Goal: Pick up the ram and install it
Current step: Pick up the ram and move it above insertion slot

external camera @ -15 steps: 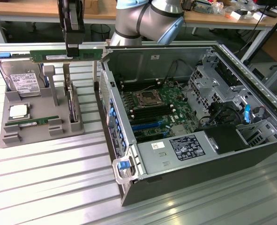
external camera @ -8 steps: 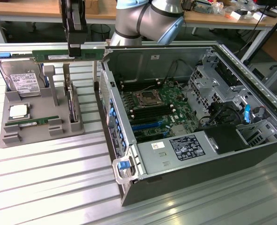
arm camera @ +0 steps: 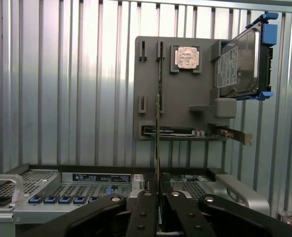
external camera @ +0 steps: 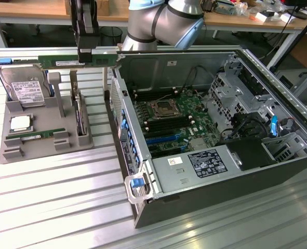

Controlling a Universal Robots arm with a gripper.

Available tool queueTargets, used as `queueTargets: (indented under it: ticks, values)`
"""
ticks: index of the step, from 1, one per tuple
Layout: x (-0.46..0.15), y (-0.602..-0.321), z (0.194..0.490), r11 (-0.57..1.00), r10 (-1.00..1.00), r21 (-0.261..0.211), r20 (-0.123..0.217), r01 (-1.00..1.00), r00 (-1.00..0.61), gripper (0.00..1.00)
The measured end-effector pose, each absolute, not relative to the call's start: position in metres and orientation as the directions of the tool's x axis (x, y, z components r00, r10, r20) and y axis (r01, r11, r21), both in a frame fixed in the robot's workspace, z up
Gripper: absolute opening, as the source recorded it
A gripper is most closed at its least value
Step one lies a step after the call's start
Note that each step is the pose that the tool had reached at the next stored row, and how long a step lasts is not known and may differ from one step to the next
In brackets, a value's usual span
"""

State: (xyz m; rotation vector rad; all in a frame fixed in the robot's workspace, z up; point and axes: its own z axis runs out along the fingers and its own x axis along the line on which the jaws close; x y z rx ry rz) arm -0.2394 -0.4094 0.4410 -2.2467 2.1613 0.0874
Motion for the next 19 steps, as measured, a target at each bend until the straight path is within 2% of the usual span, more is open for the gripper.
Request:
queueTargets:
  ticks: [19]
  values:
    - [-0.226,-0.409,0.441,-0.039,-0.998,0.022,-0.056,-0.999,0.038,0.13]
